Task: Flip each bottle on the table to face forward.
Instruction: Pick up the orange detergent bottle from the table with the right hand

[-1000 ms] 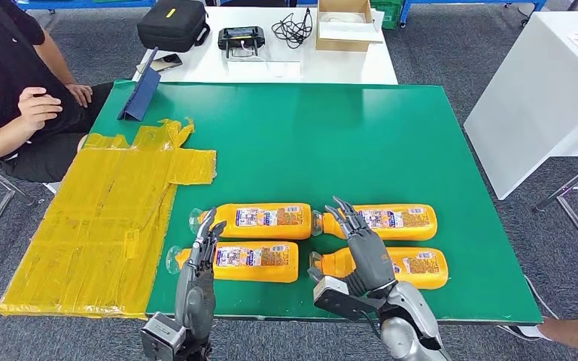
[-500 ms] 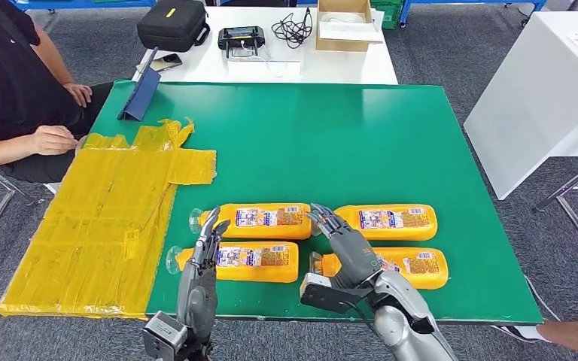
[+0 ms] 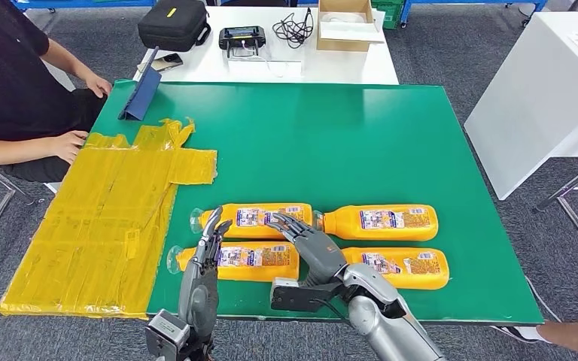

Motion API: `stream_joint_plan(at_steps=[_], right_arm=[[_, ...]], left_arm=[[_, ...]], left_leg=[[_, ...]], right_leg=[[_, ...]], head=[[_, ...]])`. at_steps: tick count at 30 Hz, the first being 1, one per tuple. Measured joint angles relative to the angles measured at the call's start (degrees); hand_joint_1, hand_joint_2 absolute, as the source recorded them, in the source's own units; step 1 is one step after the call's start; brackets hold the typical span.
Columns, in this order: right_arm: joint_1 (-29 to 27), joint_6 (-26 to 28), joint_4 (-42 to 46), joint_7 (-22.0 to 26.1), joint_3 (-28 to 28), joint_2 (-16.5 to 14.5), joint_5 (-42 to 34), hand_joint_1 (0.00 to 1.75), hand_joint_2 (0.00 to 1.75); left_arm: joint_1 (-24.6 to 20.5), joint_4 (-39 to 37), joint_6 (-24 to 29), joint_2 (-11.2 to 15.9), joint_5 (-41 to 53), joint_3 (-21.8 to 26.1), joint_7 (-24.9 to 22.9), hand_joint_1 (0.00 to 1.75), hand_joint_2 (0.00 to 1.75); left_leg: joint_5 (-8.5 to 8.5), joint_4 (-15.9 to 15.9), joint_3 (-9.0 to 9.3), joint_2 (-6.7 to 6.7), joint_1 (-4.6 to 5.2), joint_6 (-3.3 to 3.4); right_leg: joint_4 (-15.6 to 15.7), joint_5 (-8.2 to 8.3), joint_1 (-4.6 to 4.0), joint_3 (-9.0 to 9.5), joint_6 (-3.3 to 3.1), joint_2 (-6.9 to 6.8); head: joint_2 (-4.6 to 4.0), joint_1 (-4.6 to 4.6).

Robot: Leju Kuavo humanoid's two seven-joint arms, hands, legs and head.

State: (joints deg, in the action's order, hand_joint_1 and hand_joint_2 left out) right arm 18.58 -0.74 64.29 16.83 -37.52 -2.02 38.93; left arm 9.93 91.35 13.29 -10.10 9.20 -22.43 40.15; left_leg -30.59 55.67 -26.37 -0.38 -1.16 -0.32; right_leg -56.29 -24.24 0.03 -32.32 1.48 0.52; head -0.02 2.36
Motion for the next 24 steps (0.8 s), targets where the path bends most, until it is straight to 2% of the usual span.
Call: stream_joint_plan(at_steps=[10,17,24], right_arm=[[1.3,-0.8,-2.5,0.0,-1.6,-1.4,-0.9,0.0,1.75],[4.0,-1.7,-5.4,-0.2,-5.4,-4.3,-3.0,0.0,1.75],[6.3,-2.1,-8.6,-2.5,-9.6,-5.4,-3.7,0.0,1.75]], left_arm=[[0.0,-0.1,-0.4,0.0,0.0,0.1,0.0,0.0,0.0],[-0.1,-0.2,-1.7,-0.2,-0.6,0.8,0.0,0.0,0.0],[-0.1,-0.2,-3.0,-0.8,-1.2,2.2,0.0,0.0,0.0]], left_leg=[[-0.01,0.0,-0.03,-0.01,-0.01,0.01],[0.01,0.0,-0.01,0.0,-0.03,-0.01],[0.01,0.0,0.0,0.0,0.0,-0.01]], right_leg=[[0.0,0.0,0.0,0.0,0.0,0.0],[0.0,0.0,-0.03,0.0,0.0,0.0],[0.0,0.0,0.0,0.0,0.0,0.0]], head=[[0.0,0.0],[0.0,0.0],[0.0,-0.01]])
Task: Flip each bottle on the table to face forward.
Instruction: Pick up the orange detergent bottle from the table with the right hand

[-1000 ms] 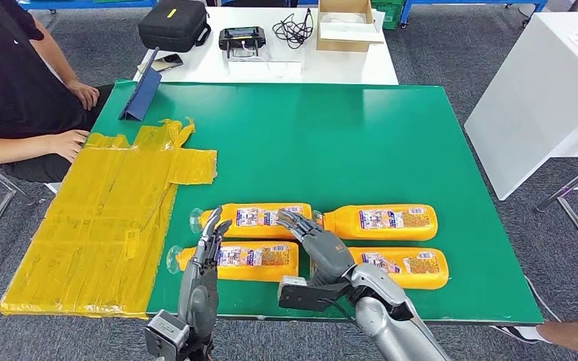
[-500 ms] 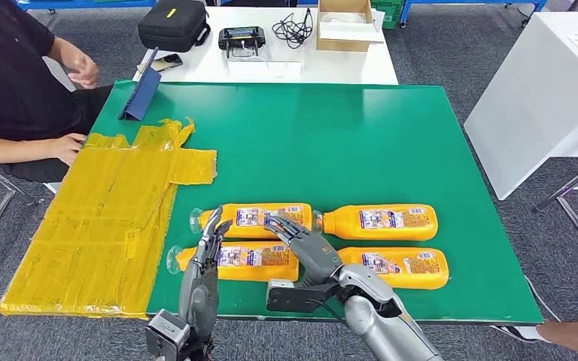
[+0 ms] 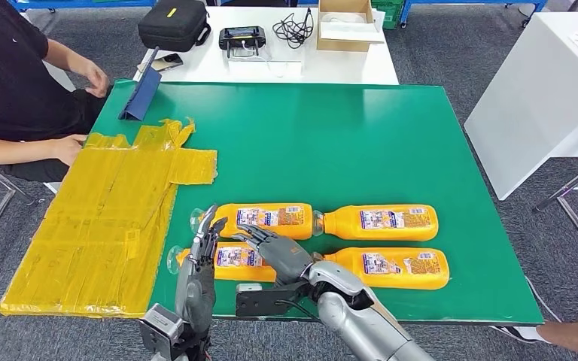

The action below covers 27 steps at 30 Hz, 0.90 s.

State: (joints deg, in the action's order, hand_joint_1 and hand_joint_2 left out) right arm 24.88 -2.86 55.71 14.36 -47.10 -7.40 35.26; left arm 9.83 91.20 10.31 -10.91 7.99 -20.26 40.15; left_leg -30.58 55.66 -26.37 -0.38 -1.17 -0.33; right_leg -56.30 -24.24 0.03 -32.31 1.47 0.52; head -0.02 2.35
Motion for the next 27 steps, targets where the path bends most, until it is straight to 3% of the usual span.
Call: stream_joint_plan(at_steps=[27], right_arm=[[4.2,-0.5,-8.6,-2.6,-4.7,-1.9,-0.6,0.0,1.75]], left_arm=[[0.0,0.0,-1.2,-0.8,-1.1,3.0,0.0,0.0,0.0]], left_leg=[[0.0,0.0,0.02,0.0,-0.01,0.0]], right_leg=[[0.0,0.0,-0.01,-0.01,0.0,0.0]], head=[[0.0,0.01]])
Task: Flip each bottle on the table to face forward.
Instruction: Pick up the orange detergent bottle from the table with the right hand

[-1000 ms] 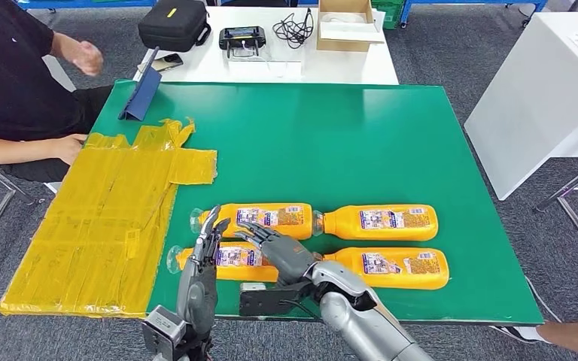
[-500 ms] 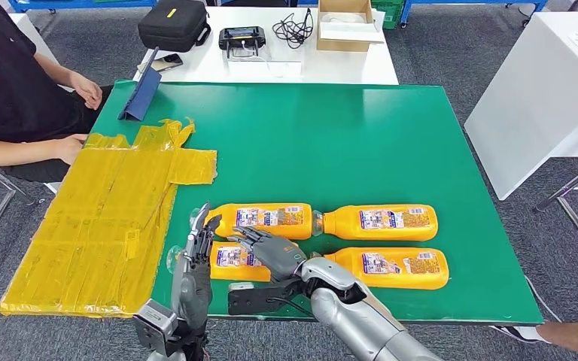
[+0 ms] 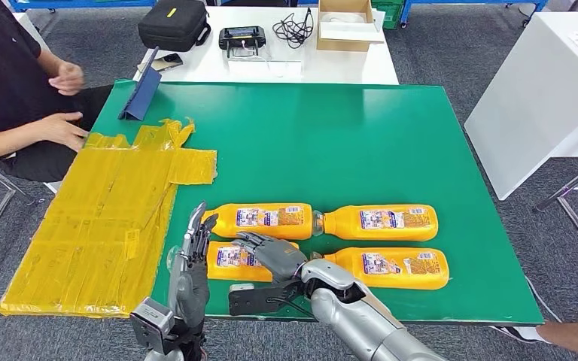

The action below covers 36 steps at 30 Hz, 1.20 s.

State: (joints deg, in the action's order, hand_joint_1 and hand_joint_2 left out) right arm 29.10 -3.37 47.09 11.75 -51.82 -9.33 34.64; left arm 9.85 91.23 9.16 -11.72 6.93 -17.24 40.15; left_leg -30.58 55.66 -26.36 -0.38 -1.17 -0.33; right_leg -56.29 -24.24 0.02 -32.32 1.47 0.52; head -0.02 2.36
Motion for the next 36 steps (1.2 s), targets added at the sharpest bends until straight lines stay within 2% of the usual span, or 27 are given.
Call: stream_joint_plan(at_steps=[12,21,25,30,33,36], right_arm=[[0.5,-0.5,-0.8,-0.7,-0.5,0.0,0.3,0.0,1.75],[4.5,-6.1,-7.8,-6.5,-4.4,-1.2,3.8,0.0,1.75],[5.9,-8.2,-12.5,-10.4,-6.8,-2.0,5.4,1.75,1.75],[5.9,-8.7,-15.9,-15.2,-8.6,-2.3,4.8,1.75,1.75],[6.0,-8.5,-16.8,-15.5,-9.1,-2.4,5.1,1.75,1.75],[6.3,-8.6,-17.0,-16.4,-9.2,-2.8,5.3,1.75,1.75]], left_arm=[[0.0,0.0,0.0,-0.2,0.0,0.2,0.0,0.0,0.0],[0.2,0.3,-1.8,-0.4,-0.2,1.2,0.0,0.0,0.0],[0.3,0.3,-2.3,-1.1,-1.5,2.1,0.0,0.0,0.0],[-0.4,0.5,-0.2,-5.0,-15.7,7.6,0.0,0.0,0.0],[-0.5,0.9,-0.3,-6.2,-19.2,10.3,0.0,0.0,0.0],[-1.0,1.1,0.6,-7.0,-21.3,11.3,0.0,0.0,0.0]], left_leg=[[0.0,0.0,0.01,0.0,0.0,0.0],[-0.01,0.0,0.25,-0.02,0.01,0.0],[-0.05,0.0,0.62,-0.04,0.01,-0.01],[-0.57,-0.1,1.93,0.1,0.07,0.17],[-1.05,-0.2,3.03,0.21,0.06,0.23],[-1.01,-0.1,3.05,0.09,0.15,0.33]], right_leg=[[0.0,0.0,0.0,0.0,0.0,0.0],[0.0,0.0,0.0,0.21,-0.01,0.01],[0.1,-0.03,-0.02,0.52,-0.02,0.01],[0.2,-0.69,-0.11,1.25,-0.03,-0.04],[0.2,-1.18,-0.15,2.36,-0.04,-0.12],[0.1,-1.05,-0.14,2.35,0.04,-0.1]], head=[[0.0,0.0],[0.0,-0.01],[0.0,0.02],[0.0,0.03],[0.0,0.0],[0.0,-0.01]])
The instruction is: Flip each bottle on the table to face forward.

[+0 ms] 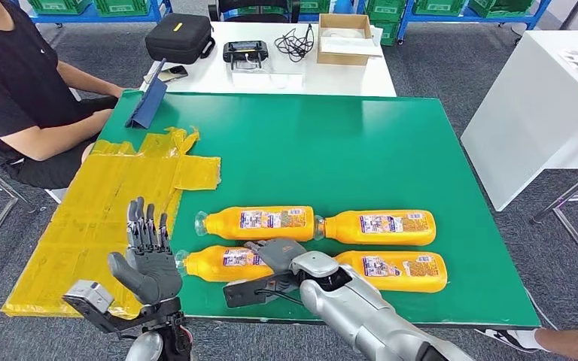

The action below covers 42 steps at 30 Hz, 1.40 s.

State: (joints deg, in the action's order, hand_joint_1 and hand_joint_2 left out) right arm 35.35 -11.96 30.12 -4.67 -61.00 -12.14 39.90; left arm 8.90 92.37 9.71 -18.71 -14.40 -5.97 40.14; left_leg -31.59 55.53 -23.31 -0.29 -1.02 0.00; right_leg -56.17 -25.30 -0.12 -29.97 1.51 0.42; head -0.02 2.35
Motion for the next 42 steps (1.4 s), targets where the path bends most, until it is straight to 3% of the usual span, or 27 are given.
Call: stream_joint_plan(at_steps=[3,6,10,14,17,20,22,30,42], right_arm=[[-0.1,0.3,0.0,-0.9,0.0,-0.2,0.3,1.75,1.75],[-0.7,2.0,0.0,-1.6,0.1,-0.2,-0.2,1.75,1.75],[-2.1,7.3,-0.1,2.0,3.2,0.1,-8.5,1.75,1.75],[-5.6,12.3,1.9,14.7,12.0,0.7,-21.9,1.75,1.75],[-11.0,12.6,8.5,20.2,18.3,1.8,-27.1,1.75,1.75],[-16.4,12.9,16.1,21.6,22.0,2.5,-28.3,1.75,1.75],[-19.5,13.3,20.4,22.5,23.7,2.7,-28.3,1.75,1.75],[-25.8,14.0,29.1,23.8,26.0,3.0,-28.1,1.75,1.75],[-27.7,14.0,32.5,23.9,27.1,3.3,-28.1,1.75,1.75]], left_arm=[[-0.4,0.5,4.0,-0.3,-2.1,0.6,0.0,0.0,0.0],[-0.6,1.8,12.0,-0.5,-3.0,1.3,0.0,0.0,0.0],[-0.6,4.5,20.6,-0.6,-3.0,2.0,0.0,0.0,0.0],[0.1,6.8,22.2,-0.6,-2.4,2.8,0.0,0.0,1.75],[0.3,6.4,14.2,-0.6,0.1,3.1,0.0,0.0,1.75],[0.3,2.8,4.4,-0.6,1.1,3.6,0.0,0.0,1.75],[0.3,0.5,1.6,-0.6,1.4,3.9,0.0,0.0,1.75],[0.3,-3.6,-0.6,-0.6,2.7,4.4,0.0,0.0,1.75],[0.2,-5.6,-0.6,-0.6,2.7,4.4,0.0,0.0,1.75]], left_leg=[[0.05,0.0,-0.03,-0.15,0.14,0.06],[-0.04,0.0,0.1,-0.19,0.16,0.08],[-0.19,0.0,0.16,-0.2,0.2,0.18],[0.05,0.0,-0.28,-0.49,0.21,0.24],[0.22,0.1,-0.67,-0.39,0.21,0.26],[0.25,0.1,-1.06,-0.21,0.16,0.23],[0.28,0.1,-1.41,-0.22,0.12,0.21],[0.33,0.1,-1.99,-0.2,0.13,0.18],[0.32,0.1,-2.08,-0.2,0.16,0.18]], right_leg=[[0.0,0.08,0.0,-0.08,0.07,0.07],[0.0,0.03,-0.01,0.01,0.08,0.12],[0.1,-0.04,0.02,0.11,0.16,0.12],[0.0,0.4,0.11,0.13,0.22,0.45],[0.0,0.53,0.15,-0.15,0.33,0.45],[-0.1,0.5,0.15,-0.45,0.35,0.33],[-0.1,0.5,0.15,-0.79,0.34,0.34],[-0.1,0.5,0.15,-1.34,0.35,0.33],[-0.1,0.5,0.16,-1.41,0.35,0.33]], head=[[0.0,0.03],[0.0,0.02],[0.0,-0.01],[0.0,-0.03],[0.0,0.01],[0.0,0.01],[0.0,0.0],[0.0,0.0],[0.0,0.01]])
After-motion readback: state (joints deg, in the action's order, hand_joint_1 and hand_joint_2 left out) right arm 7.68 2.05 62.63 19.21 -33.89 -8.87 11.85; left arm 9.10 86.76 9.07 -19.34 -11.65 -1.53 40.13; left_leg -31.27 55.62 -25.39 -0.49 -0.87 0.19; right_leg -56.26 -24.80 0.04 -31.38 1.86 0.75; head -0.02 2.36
